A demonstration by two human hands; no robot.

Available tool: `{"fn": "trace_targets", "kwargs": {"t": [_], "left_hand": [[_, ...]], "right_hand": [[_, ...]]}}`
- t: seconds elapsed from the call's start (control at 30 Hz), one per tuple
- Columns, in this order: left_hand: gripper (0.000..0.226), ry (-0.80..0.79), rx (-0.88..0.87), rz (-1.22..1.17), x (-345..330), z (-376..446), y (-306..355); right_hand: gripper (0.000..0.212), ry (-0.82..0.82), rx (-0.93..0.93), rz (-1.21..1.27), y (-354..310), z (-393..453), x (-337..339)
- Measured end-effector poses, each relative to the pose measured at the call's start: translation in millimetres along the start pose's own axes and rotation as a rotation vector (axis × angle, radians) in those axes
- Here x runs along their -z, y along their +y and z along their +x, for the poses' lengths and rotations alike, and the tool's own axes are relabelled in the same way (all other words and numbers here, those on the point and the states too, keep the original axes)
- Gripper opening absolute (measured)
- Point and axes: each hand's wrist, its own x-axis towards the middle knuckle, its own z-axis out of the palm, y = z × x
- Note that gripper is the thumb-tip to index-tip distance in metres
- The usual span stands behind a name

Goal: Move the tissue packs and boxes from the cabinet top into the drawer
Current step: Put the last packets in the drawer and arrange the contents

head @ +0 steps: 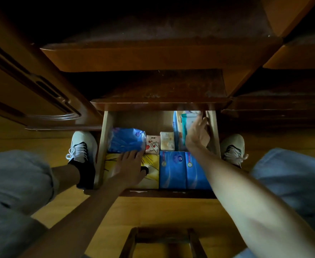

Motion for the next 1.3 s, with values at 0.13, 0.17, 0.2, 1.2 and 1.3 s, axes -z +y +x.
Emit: {"fn": "trace_targets", "kwargs": {"t": [0.13,0.17,0.2,1.2,1.3], "left_hand": [[0.073,0.033,-0.040,0.065,-2,4,-1],[0.072,0.034,-0.043,0.081,-2,5,-1],[0.070,0.037,-0.044,0.093,-2,6,-1],[0.067,0.129,0.003,0.088,10,1,-32],[0.060,0.276,0.014,0.059,20,-5,-27]], "right_hand": [[0.098,0.083,0.285,-0.246,2,-8,1],[0.095,0.051,0.351,-0.275,3,-6,2],[0.089,0.010,0.407,-0.307,5,-4,2],[0.078,-0.085,0.528,-0.144,39,-54,39],[0.066,-0.077,0.592,-0.076,42,-80,54]]}}
